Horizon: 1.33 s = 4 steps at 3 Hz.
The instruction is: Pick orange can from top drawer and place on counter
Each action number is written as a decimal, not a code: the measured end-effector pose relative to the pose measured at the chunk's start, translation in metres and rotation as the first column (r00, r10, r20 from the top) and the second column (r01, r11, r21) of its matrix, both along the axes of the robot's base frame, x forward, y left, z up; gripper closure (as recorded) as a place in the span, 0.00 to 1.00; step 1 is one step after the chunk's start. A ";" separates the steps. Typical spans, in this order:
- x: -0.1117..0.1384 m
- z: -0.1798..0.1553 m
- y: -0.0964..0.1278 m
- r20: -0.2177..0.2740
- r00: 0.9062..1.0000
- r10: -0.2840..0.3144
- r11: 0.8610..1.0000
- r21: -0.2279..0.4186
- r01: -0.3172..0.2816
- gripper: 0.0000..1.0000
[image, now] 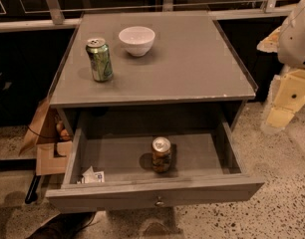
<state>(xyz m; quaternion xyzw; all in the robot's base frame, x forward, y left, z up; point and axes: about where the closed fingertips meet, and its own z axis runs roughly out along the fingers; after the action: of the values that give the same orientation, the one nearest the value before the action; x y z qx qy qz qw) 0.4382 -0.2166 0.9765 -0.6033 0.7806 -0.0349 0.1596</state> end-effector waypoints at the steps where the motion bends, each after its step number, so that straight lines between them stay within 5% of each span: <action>1: 0.000 0.000 0.000 0.000 1.000 0.000 1.000 0.000 0.000 0.00; 3: 0.005 -0.010 0.004 0.019 1.000 -0.023 0.999 0.038 0.023 0.42; 4: 0.013 -0.036 0.011 0.028 0.997 -0.074 0.989 0.126 0.070 0.64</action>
Offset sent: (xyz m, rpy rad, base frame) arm 0.0000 0.0000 0.0000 0.0000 0.0000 0.0000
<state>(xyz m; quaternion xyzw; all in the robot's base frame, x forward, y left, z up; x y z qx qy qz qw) 0.4508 -0.2055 0.9404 -0.5627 0.7999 -0.0015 0.2086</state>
